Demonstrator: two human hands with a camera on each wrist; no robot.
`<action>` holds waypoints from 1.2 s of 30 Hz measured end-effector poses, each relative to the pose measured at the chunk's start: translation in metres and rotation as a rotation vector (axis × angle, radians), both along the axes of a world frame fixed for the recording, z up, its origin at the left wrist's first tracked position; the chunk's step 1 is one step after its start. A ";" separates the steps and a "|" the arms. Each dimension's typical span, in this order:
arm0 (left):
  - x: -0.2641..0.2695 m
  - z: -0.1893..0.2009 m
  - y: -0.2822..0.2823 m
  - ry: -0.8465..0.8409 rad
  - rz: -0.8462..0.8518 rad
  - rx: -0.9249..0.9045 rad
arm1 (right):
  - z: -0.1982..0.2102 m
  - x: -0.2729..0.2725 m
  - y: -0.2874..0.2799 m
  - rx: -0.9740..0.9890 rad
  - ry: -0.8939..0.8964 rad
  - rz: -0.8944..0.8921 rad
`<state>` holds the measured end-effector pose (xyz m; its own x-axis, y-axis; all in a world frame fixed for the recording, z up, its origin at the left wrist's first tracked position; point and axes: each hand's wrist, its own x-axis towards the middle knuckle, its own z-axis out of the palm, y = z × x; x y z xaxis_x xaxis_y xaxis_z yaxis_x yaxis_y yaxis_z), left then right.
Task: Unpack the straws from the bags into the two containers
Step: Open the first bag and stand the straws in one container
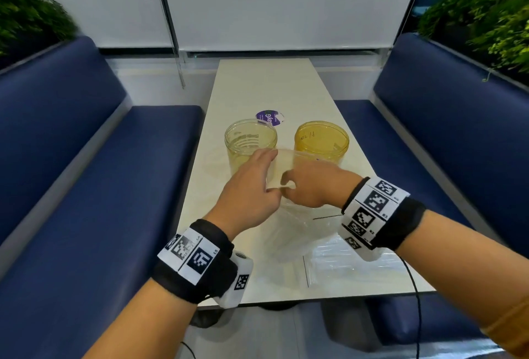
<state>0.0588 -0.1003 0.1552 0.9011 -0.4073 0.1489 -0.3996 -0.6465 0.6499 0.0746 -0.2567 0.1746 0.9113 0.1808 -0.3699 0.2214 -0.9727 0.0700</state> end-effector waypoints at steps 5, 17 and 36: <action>0.000 -0.001 0.000 0.000 0.039 0.033 | -0.010 0.004 -0.008 -0.069 0.063 -0.032; 0.012 -0.014 0.005 0.119 0.098 -0.101 | -0.015 0.011 -0.021 0.090 0.006 -0.024; 0.023 -0.038 -0.026 -0.143 0.406 -0.275 | 0.065 0.001 0.008 0.789 -0.077 -0.123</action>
<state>0.0819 -0.1259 0.1176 0.9412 0.0435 0.3350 -0.2489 -0.5811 0.7748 0.0760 -0.2487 0.2396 0.9596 0.2591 -0.1099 0.1319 -0.7589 -0.6377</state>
